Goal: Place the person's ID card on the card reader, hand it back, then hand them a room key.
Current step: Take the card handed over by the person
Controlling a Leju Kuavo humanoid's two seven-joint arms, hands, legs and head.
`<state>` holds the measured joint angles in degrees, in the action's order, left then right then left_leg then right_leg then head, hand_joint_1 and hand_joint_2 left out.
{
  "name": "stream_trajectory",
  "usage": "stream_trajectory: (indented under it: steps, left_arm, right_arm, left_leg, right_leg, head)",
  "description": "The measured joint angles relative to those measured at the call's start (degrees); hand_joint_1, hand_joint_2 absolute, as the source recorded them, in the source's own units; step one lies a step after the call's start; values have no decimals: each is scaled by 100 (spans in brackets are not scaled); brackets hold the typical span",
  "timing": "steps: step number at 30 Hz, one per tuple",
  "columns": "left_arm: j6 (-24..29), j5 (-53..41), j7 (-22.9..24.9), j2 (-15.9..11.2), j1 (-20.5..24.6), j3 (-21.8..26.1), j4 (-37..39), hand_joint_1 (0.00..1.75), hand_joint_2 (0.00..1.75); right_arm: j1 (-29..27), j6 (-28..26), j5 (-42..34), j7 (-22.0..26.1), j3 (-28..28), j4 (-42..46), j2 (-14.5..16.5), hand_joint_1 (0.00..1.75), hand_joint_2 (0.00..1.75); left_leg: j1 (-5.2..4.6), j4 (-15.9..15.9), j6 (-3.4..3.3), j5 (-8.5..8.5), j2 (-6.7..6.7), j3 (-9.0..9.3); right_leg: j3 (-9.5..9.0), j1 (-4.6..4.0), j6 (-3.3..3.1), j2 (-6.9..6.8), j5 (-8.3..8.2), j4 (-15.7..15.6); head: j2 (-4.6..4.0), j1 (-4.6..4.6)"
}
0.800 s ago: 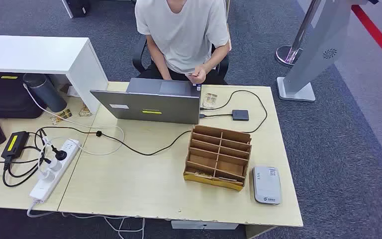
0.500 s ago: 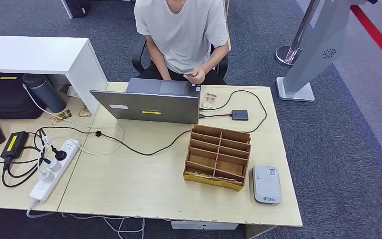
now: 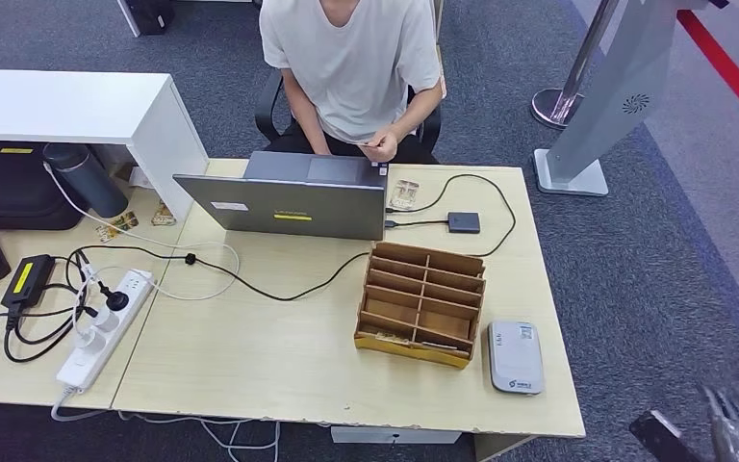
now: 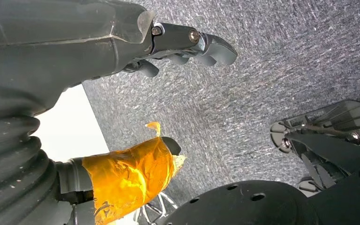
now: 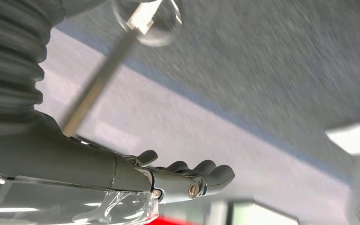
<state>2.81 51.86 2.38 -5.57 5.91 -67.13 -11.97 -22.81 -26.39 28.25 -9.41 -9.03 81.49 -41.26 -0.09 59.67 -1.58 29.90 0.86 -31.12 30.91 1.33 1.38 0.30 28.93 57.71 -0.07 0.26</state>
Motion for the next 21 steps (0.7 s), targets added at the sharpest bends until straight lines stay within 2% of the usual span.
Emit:
stream_trajectory:
  steps: [5, 11, 16, 21]
  left_arm:
    - [-54, 125, -16, 1, 59, -277, 40, 0, 175]
    - [-130, 290, -62, 4, 129, -600, 93, 0, 175]
    - [-231, 467, -130, 13, 176, -828, 104, 0, 175]
    - [-307, 560, -205, 28, 235, -993, 116, 0, 175]
  right_arm:
    - [602, 146, 518, 350, 366, 18, 256, 0, 175]
    - [1395, 379, 1255, 632, 557, 172, 628, 0, 175]
    - [2231, 587, 2014, 831, 482, 294, 1018, 0, 175]
    - [2975, 731, 2637, 904, 159, 332, 1378, 0, 175]
  left_leg:
    - [0, 0, 0, -1, 7, -1]
    - [3, 0, 3, -3, 9, -5]
    - [5, 0, 7, -9, 11, -5]
    - [5, 0, 10, -15, 18, -7]
  right_leg:
    - [-2, 0, -1, -6, -1, 0]
    - [1, -2, -6, -7, -4, 5]
    - [1, -3, -10, -10, -7, 9]
    - [1, -3, -13, -16, -9, 12]
  head:
    - [0, -1]
    - [0, -2]
    - [0, -1]
    - [0, -1]
